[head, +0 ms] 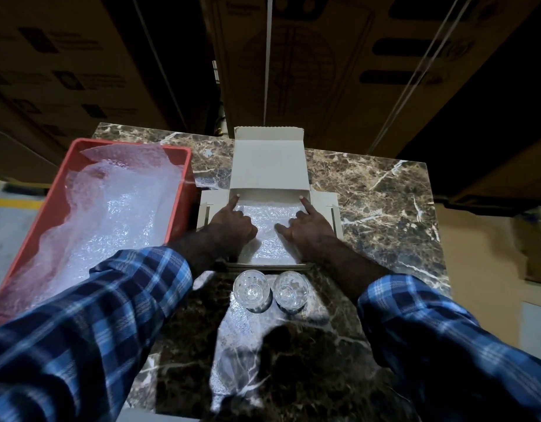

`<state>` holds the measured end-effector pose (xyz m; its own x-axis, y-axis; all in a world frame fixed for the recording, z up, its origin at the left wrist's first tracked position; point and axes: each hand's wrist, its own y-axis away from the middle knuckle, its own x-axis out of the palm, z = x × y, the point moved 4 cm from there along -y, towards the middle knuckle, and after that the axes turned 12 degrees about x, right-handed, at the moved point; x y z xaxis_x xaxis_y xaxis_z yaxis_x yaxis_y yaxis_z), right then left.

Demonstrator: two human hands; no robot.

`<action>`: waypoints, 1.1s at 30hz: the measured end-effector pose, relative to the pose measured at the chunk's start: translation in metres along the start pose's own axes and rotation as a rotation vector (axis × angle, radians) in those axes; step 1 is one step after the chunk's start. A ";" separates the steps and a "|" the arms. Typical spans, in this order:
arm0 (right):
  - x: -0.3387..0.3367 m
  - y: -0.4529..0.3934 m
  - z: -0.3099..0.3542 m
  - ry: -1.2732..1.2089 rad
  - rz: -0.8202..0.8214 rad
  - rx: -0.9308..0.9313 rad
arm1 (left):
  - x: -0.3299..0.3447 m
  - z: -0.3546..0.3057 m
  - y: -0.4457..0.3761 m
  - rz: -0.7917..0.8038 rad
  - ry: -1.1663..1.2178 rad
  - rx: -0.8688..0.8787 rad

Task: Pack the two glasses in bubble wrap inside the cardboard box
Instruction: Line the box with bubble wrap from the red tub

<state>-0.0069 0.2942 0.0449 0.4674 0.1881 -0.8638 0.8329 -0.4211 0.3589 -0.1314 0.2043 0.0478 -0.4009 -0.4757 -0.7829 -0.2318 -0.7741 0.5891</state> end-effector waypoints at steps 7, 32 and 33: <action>0.009 -0.005 0.003 0.009 0.035 0.026 | 0.005 -0.001 0.001 -0.006 -0.013 -0.012; -0.007 0.010 0.004 0.050 0.136 0.073 | 0.006 -0.002 -0.002 -0.024 -0.076 -0.103; -0.007 0.009 0.004 0.055 0.144 0.074 | 0.006 -0.003 -0.002 -0.020 -0.079 -0.103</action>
<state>-0.0038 0.2850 0.0529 0.5977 0.1681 -0.7839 0.7329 -0.5110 0.4492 -0.1310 0.2020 0.0415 -0.4663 -0.4286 -0.7739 -0.1497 -0.8240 0.5465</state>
